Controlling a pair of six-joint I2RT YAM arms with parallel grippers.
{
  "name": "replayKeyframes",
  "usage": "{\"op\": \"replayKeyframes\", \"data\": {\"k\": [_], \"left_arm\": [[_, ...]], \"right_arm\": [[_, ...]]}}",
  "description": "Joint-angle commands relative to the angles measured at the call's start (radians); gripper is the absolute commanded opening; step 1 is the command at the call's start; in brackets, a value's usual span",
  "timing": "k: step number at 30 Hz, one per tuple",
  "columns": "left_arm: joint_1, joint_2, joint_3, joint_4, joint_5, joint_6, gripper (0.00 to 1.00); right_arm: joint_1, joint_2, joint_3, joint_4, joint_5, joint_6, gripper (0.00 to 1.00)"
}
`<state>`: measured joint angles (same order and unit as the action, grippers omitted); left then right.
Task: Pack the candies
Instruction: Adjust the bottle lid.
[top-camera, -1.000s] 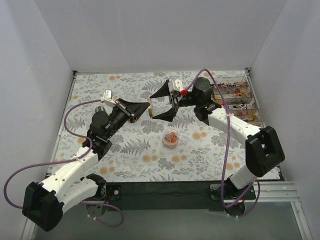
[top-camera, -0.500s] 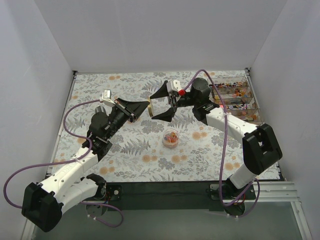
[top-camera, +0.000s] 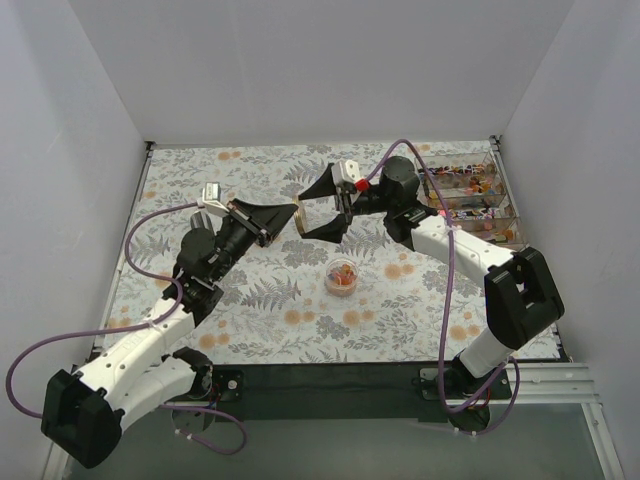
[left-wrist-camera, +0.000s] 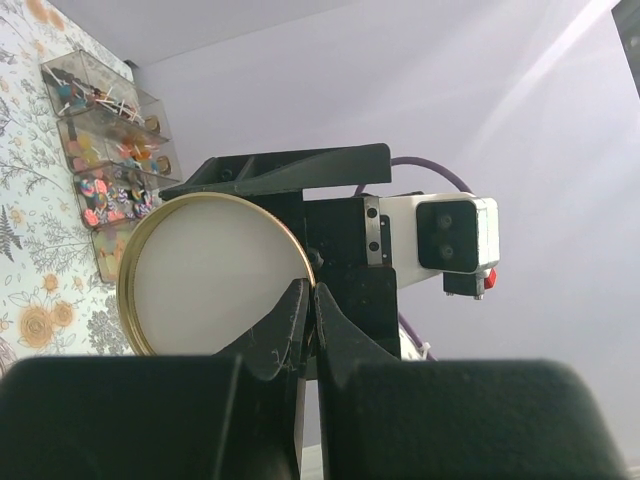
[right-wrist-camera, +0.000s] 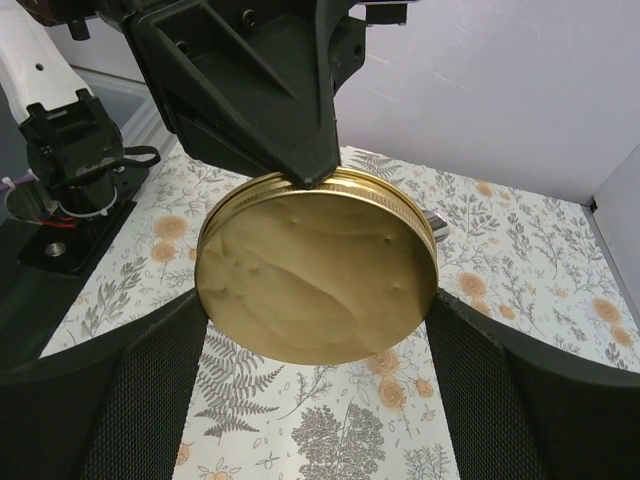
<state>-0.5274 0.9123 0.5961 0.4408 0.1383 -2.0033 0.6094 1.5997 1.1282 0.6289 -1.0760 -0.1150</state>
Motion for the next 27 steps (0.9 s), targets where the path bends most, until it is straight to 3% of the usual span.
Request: {"op": "replayKeyframes", "data": {"k": [1,5,14,18,23,27], "left_arm": [[-0.005,-0.041,-0.016,-0.048,-0.054,-0.071,0.00],[-0.005,-0.055,-0.019,-0.076,-0.072,-0.054,0.04],[-0.003,-0.081,0.017,-0.169,-0.126,0.023,0.43],[-0.003,-0.093,0.076,-0.310,-0.209,0.205,0.58],[-0.003,-0.101,0.145,-0.509,-0.388,0.535,0.65],[-0.003,-0.122,0.125,-0.541,-0.525,0.776,0.68]], "right_arm": [[0.004,-0.012,0.010,0.035,0.002,0.005,0.71],[-0.002,-0.023,-0.013,0.035,0.017,0.012,0.62],[-0.019,-0.053,-0.084,0.028,0.062,0.040,0.52],[-0.030,-0.067,-0.120,-0.007,0.117,0.067,0.50],[-0.028,-0.145,-0.131,-0.325,0.295,-0.047,0.50],[-0.019,-0.210,-0.085,-0.633,0.528,-0.133,0.51]]}}
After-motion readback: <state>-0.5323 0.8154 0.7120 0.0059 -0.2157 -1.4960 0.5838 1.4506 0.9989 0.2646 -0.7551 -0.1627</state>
